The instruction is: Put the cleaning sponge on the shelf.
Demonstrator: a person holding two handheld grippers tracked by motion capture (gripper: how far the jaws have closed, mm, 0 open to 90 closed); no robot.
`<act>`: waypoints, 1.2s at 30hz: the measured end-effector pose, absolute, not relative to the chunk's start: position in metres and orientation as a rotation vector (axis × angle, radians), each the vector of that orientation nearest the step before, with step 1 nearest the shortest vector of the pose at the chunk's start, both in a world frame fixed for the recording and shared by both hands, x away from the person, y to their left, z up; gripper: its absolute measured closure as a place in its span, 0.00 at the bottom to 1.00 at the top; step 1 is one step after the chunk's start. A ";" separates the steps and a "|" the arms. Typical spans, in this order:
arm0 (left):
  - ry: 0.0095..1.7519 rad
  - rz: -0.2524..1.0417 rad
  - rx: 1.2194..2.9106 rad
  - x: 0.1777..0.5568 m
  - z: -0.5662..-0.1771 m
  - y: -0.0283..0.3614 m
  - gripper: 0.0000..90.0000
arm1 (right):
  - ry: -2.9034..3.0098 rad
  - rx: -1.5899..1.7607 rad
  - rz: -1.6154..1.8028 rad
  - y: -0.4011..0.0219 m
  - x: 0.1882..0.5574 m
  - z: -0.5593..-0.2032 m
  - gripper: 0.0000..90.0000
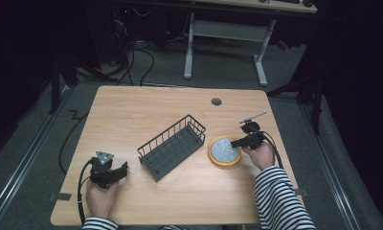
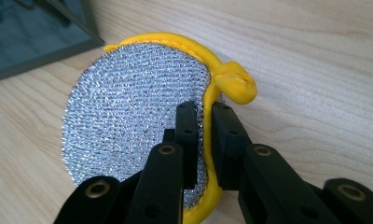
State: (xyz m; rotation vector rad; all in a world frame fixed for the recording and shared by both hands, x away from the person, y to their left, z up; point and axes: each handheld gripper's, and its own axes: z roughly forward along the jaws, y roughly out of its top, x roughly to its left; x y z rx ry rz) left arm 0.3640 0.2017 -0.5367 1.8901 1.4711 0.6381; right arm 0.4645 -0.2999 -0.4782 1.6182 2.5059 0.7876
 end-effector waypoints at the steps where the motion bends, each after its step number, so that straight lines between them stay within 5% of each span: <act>1: 1.471 0.638 1.890 0.364 -0.537 0.202 0.34 | 2.504 1.603 0.799 -0.300 0.464 -0.476 0.92; 36: 1.473 0.639 1.885 0.364 -0.537 0.202 0.35 | 2.375 1.407 1.078 -0.321 0.437 -0.394 0.92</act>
